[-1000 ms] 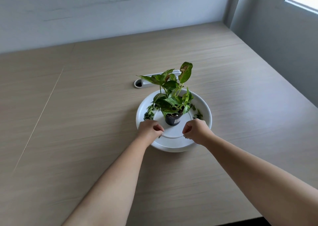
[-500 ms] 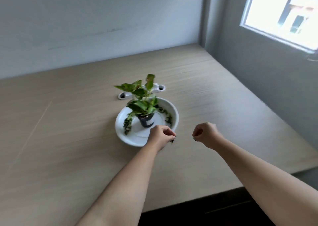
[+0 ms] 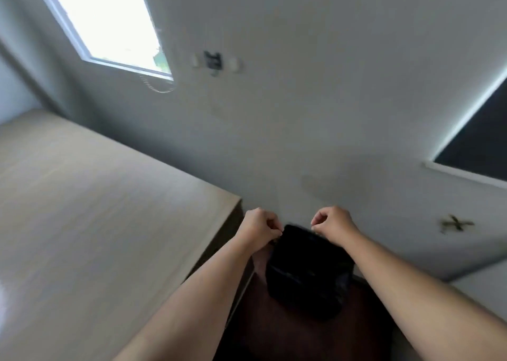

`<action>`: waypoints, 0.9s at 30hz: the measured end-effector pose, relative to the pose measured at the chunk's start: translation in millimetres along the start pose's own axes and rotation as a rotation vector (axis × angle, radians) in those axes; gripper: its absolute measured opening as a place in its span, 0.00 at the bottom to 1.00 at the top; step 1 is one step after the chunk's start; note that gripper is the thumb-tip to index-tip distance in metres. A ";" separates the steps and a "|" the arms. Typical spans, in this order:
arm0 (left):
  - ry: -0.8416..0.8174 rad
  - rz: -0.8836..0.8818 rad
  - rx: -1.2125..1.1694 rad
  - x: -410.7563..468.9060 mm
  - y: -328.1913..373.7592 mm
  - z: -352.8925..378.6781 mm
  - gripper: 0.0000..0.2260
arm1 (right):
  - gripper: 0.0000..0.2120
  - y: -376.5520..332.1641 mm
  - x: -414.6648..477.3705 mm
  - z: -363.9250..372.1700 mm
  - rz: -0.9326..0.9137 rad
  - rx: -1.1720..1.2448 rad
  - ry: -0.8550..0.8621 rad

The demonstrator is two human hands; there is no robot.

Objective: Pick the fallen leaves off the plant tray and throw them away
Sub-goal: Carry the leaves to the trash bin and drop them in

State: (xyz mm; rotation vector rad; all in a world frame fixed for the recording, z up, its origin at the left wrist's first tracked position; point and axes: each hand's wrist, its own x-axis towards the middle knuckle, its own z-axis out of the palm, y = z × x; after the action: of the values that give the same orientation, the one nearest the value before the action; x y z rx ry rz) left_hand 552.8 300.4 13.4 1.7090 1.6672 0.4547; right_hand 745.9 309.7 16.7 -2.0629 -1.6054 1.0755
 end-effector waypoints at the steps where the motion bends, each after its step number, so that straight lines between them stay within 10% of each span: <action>1: -0.147 0.026 0.038 26.5 8.8 41.8 0.05 | 0.09 50.2 13.4 -5.3 0.135 0.038 0.019; 4: -0.369 0.006 0.142 64.9 -3.1 103.4 0.04 | 0.14 121.0 33.9 3.1 0.306 0.028 0.018; 27: -0.564 -0.105 0.255 162.7 -24.1 158.2 0.18 | 0.09 163.7 105.1 26.2 0.462 0.171 -0.036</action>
State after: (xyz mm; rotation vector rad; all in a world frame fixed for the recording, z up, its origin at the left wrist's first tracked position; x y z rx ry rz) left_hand 660.8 419.6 -148.5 1.7072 1.4218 -0.2852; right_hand 849.4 349.3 -145.3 -2.3625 -1.0248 1.3483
